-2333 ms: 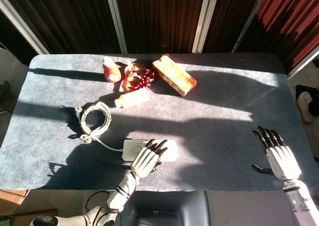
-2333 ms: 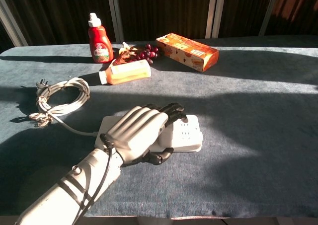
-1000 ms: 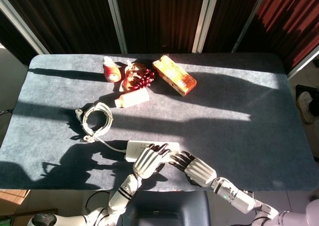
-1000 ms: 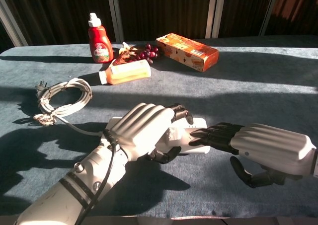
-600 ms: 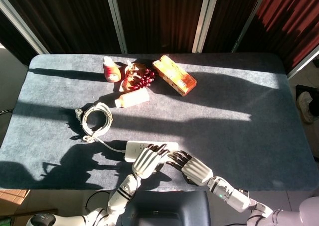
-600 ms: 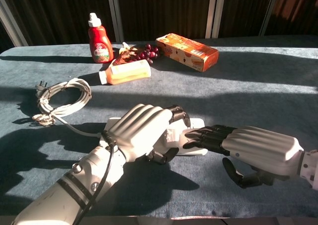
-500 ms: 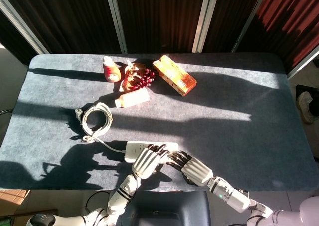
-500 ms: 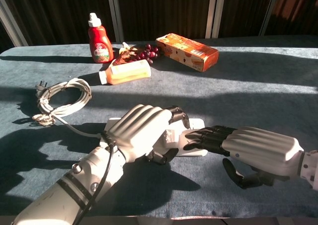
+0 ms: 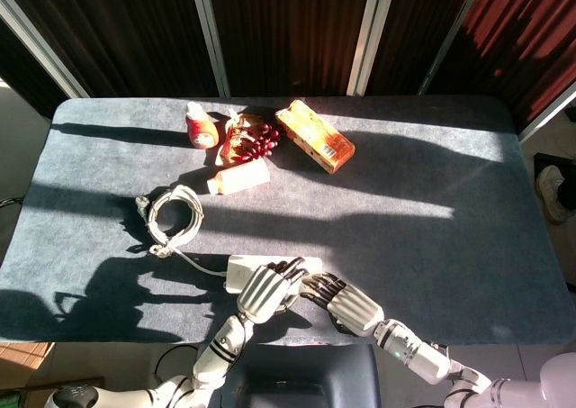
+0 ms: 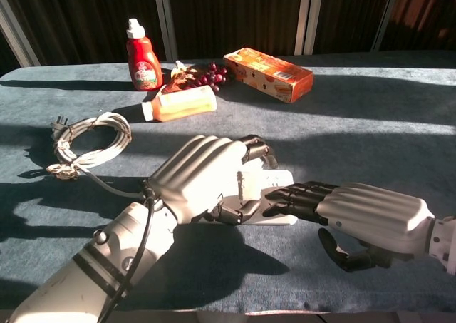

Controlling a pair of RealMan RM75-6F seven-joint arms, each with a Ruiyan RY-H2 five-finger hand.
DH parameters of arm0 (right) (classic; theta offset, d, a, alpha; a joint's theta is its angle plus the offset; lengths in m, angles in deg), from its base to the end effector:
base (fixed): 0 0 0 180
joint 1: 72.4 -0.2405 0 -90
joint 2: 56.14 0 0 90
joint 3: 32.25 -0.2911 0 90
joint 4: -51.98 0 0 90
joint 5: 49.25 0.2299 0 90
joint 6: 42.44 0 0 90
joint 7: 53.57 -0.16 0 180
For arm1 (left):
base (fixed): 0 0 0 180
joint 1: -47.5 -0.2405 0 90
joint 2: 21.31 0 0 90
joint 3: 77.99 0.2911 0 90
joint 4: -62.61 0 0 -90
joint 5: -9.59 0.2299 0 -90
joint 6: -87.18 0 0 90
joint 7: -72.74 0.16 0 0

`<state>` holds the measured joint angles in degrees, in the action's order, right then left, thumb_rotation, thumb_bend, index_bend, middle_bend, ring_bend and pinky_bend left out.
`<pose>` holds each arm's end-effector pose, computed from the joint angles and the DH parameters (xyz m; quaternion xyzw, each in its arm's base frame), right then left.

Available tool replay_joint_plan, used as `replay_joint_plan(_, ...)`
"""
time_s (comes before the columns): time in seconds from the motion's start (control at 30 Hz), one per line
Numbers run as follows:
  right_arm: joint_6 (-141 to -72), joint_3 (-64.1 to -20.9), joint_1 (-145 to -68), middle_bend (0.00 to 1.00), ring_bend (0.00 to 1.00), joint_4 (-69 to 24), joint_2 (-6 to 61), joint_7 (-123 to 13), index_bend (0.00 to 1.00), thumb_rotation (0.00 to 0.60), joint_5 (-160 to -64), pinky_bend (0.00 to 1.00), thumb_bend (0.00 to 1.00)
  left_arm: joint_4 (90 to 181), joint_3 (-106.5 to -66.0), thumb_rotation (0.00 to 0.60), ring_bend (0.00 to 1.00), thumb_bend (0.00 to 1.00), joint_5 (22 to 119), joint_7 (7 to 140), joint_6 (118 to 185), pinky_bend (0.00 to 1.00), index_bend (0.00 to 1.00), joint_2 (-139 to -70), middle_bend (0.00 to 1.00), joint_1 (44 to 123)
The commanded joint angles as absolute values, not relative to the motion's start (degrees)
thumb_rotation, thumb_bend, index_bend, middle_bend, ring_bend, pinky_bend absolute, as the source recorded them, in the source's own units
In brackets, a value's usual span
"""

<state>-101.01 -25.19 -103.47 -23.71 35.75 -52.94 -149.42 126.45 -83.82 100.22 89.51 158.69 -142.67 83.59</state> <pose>-0.2372 -0.2542 -0.0944 0.8477 -0.3191 0.3453 0.2458 -0.0820 0.2783 -0.1761 -0.7295 -0.2891 -0.5200 0.3375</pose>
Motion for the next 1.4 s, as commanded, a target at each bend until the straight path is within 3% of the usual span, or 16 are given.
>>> replay_joint_plan(0.03,-102.0,-25.3,-103.3,0.05,0.00,-23.9,35.6,-52.9,0.02,0.600,-149.4,0.02,0.97,128.0,-84.0,0.600,0.57,0.72,101.4,88.8,160.1,0.62,0.50,-141.3,0.61,83.6)
replay_joint_plan(0.23,-108.4,-25.3,-102.2,0.05,0.00,-26.3,33.0,-55.0,0.00,0.600,-151.5,0.02,0.96,133.8,-86.1,0.600,0.52,0.69,101.1,88.0,161.0,0.56,0.44,-134.3,0.56,83.6)
replay_joint_plan(0.4,-114.8,-25.1,-100.7,0.06,0.00,-30.0,28.8,-56.1,0.00,0.600,-153.6,0.02,0.83,136.7,-86.8,0.600,0.48,0.66,95.7,85.9,157.2,0.52,0.40,-127.7,0.52,81.9)
replay_joint_plan(0.57,-119.7,-24.5,-98.9,0.06,0.00,-33.3,24.1,-55.5,0.00,0.600,-155.4,0.02,0.78,137.3,-86.1,0.600,0.46,0.63,90.8,80.0,152.3,0.50,0.33,-122.3,0.44,80.4)
replay_joint_plan(0.77,-121.7,-23.5,-97.3,0.03,0.00,-37.4,17.9,-55.2,0.00,0.600,-155.6,0.02,0.76,133.4,-85.5,0.600,0.38,0.57,90.1,76.9,152.6,0.37,0.26,-119.0,0.37,78.9)
replay_joint_plan(1.27,-126.7,-24.2,-94.0,0.03,0.00,-38.6,12.4,-56.2,0.00,0.600,-156.4,0.02,0.76,127.8,-82.2,0.600,0.33,0.55,91.5,64.7,154.9,0.31,0.23,-113.3,0.33,74.4)
replay_joint_plan(1.4,-126.4,-24.5,-93.6,0.03,0.00,-38.6,12.2,-56.0,0.00,0.600,-156.2,0.02,0.76,126.8,-81.1,0.600,0.20,0.49,92.3,62.8,154.9,0.23,0.11,-112.5,0.21,73.7)
